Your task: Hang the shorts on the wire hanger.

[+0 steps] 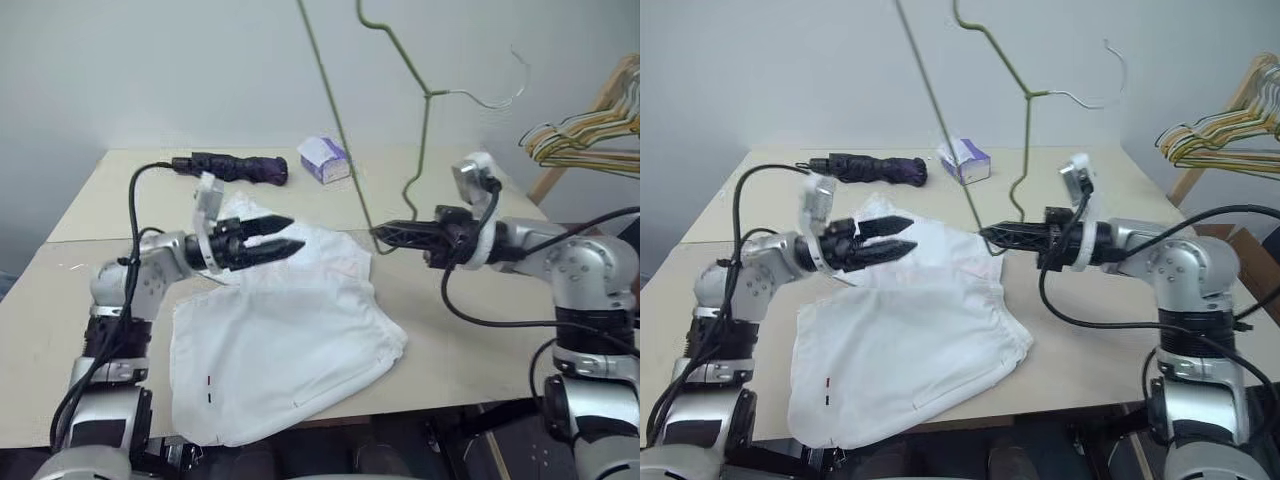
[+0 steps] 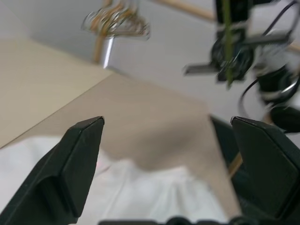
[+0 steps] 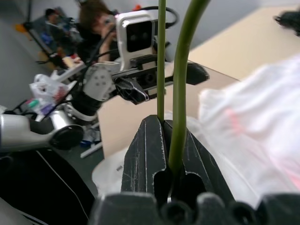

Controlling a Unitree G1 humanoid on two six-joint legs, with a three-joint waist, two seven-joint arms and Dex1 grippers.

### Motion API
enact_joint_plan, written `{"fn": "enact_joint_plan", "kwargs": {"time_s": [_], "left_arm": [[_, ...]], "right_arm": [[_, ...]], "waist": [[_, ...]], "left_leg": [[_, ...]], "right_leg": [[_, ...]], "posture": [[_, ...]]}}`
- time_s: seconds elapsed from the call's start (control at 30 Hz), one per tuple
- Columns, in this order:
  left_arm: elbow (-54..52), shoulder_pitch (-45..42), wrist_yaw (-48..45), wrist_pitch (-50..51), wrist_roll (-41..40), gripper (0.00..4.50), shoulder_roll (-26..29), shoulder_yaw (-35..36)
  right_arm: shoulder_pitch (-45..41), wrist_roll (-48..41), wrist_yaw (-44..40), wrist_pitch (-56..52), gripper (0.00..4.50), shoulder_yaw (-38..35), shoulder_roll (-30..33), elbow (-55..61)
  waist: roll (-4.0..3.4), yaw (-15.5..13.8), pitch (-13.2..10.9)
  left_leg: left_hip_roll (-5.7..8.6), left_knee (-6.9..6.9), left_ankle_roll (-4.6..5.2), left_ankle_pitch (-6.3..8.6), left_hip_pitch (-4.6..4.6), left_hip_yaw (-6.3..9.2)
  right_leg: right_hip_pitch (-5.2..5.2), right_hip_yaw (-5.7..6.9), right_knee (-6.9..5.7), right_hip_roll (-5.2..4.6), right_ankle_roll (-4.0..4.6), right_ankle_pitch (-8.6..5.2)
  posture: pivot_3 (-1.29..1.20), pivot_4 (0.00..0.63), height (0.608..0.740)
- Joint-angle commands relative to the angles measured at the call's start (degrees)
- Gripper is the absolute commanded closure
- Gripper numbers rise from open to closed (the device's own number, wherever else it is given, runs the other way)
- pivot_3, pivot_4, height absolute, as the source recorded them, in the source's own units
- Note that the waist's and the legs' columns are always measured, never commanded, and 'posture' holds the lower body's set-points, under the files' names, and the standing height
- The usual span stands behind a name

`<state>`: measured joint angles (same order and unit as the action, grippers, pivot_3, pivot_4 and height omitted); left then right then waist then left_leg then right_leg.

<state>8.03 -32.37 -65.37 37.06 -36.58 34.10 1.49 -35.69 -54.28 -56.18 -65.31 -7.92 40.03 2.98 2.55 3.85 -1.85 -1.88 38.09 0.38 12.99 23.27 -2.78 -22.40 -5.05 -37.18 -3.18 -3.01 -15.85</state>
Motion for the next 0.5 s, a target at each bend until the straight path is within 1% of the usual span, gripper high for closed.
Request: {"fn": "enact_joint_plan", "kwargs": {"time_s": [0.03, 0.13, 0.2, 0.27, 0.37, 0.5], "left_arm": [[-4.3, 2.9, 0.2, -7.4, 8.1, 0.01, 4.3, -2.4], [-8.4, 7.0, -2.5, -11.0, 10.8, 0.01, 7.8, -3.8], [-11.2, 9.5, -3.7, -12.0, 11.6, 0.01, 9.7, -4.2], [-13.6, 12.0, -5.1, -12.7, 12.0, 0.01, 11.4, -4.4], [-16.0, 14.7, -5.3, -13.7, 13.1, 0.01, 12.9, -4.6], [-17.0, 15.9, -4.2, -13.3, 13.5, 0.01, 12.9, -4.3]], "right_arm": [[5.9, 1.5, -1.1, -1.8, 4.5, -1.3, 6.7, 2.4], [11.4, 3.4, -3.8, -2.4, 4.5, 0.5, 13.3, 2.6], [14.3, 4.9, -5.8, -1.9, 4.5, 1.4, 16.4, 0.4], [15.4, 6.1, -7.5, -4.6, 4.5, 4.0, 19.5, -2.8], [15.4, 7.5, -14.1, -7.1, 4.5, 10.1, 23.1, -8.3], [13.4, 9.0, -21.5, -11.3, 4.5, 17.9, 25.0, -14.9]], "waist": [[0.0, -0.1, 0.0], [-0.07, -0.4, 0.0], [-0.12, -0.4, -0.1], [-0.14, -0.2, -0.1], [-0.17, 0.0, -0.1], [-0.18, 0.0, -0.1]], "left_leg": [[0.0, -0.01, 0.01, 0.01, 0.02, -0.03], [0.03, -0.01, 0.06, 0.04, 0.07, -0.12], [0.02, -0.01, 0.07, 0.04, 0.03, -0.22], [-0.02, 0.0, 0.07, 0.04, -0.09, -0.29], [-0.04, 0.0, 0.08, 0.04, -0.19, -0.41], [-0.04, 0.0, 0.11, 0.02, -0.2, -0.41]], "right_leg": [[-0.02, 0.0, 0.02, -0.02, 0.0, 0.0], [-0.04, -0.01, 0.05, -0.1, 0.0, -0.01], [-0.04, -0.05, 0.05, -0.13, 0.0, 0.0], [0.03, -0.07, 0.06, -0.11, 0.0, 0.0], [0.06, -0.16, 0.06, -0.11, 0.0, -0.01], [0.06, -0.17, 0.05, -0.1, -0.01, 0.0]], "posture": [[-0.05, 0.0, 0.74], [-0.04, 0.0, 0.74], [-0.05, 0.0, 0.74], [-0.04, 0.0, 0.74], [-0.04, 0.0, 0.74], [-0.02, 0.0, 0.74]]}}
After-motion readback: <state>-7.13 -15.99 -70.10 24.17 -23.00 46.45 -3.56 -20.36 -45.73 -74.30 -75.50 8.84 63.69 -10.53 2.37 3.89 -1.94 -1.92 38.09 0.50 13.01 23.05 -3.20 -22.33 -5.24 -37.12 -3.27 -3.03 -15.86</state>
